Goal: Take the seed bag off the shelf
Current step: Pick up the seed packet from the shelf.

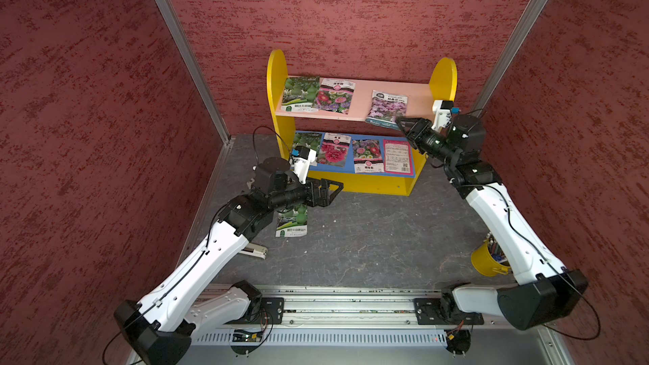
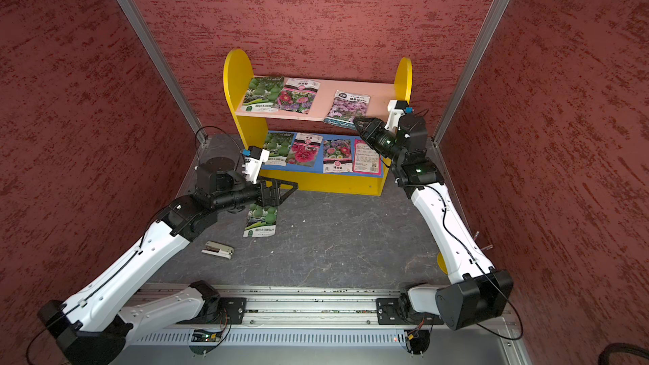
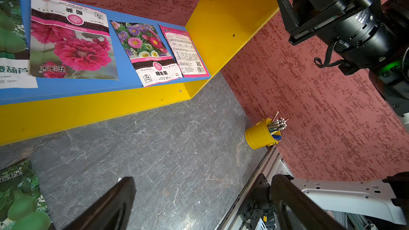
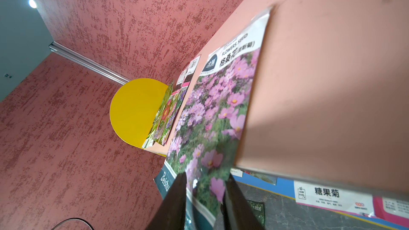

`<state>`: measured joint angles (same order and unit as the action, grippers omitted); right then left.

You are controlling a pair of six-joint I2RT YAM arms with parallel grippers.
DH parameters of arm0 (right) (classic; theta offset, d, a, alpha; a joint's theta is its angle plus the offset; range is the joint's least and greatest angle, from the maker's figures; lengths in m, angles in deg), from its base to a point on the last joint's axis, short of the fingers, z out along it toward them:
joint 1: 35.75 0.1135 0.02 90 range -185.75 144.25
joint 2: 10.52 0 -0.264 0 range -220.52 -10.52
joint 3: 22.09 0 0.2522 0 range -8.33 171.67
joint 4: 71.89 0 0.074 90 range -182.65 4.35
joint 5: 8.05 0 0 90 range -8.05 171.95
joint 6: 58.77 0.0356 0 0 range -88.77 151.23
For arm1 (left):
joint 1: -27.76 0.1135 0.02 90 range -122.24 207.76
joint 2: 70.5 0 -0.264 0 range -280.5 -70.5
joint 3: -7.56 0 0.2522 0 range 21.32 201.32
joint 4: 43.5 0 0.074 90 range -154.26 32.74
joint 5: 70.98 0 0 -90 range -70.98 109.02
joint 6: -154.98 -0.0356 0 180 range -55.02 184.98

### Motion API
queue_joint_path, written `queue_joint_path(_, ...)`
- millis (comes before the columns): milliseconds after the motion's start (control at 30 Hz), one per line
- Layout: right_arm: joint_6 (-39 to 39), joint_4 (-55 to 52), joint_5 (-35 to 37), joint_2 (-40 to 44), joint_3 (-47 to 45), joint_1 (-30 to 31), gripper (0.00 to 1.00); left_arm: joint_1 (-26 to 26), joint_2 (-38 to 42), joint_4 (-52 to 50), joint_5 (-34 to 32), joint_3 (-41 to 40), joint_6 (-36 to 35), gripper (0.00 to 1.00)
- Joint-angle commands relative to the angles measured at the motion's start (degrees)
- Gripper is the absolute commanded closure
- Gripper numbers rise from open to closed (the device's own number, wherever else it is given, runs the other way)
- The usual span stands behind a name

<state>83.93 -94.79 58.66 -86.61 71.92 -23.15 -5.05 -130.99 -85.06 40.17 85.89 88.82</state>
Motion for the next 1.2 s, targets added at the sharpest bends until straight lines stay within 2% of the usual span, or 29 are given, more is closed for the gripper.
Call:
queue_joint_path(0, 0.2, 2.2, -1.1, 1.0, -0.8, -0.5, 0.79, -0.4, -0.3, 1.9, 1.5, 1.1, 0.7, 0.00)
queue_joint_path(233, 0.4, 3.8, -2.3, 2.9, -3.1, -1.0, 1.00, -0.1, -1.5, 7.9, 6.5, 1.4, 4.3, 0.00)
queue_joint_path(500, -3.0, 4.3, -7.6, 8.3, -6.6, -1.0, 1.00, 2.9, -3.7, 24.2, 17.4, 0.1, 14.3, 0.00)
queue_joint_path(633, -5.4, 2.8, -13.2, 12.1, -7.9, -1.0, 1.00, 5.1, -5.8, 34.8, 22.4, -1.1, 20.8, 0.00)
queue_joint_path(833, -4.7, 4.8, -22.5, 17.9, -11.9, -0.8, 1.00, 5.8, -10.9, 44.6, 25.0, -0.7, 26.9, 0.00)
queue_joint_path(1033, -3.1, 7.3, -26.7, 22.2, -16.8, -0.4, 1.00, 5.5, -15.9, 58.5, 26.2, -0.5, 34.2, 0.00)
queue_joint_path(1167, -2.0, 9.4, -27.4, 23.4, -19.6, 0.4, 1.00, 4.4, -18.3, 61.3, 26.2, 1.0, 35.7, 0.03)
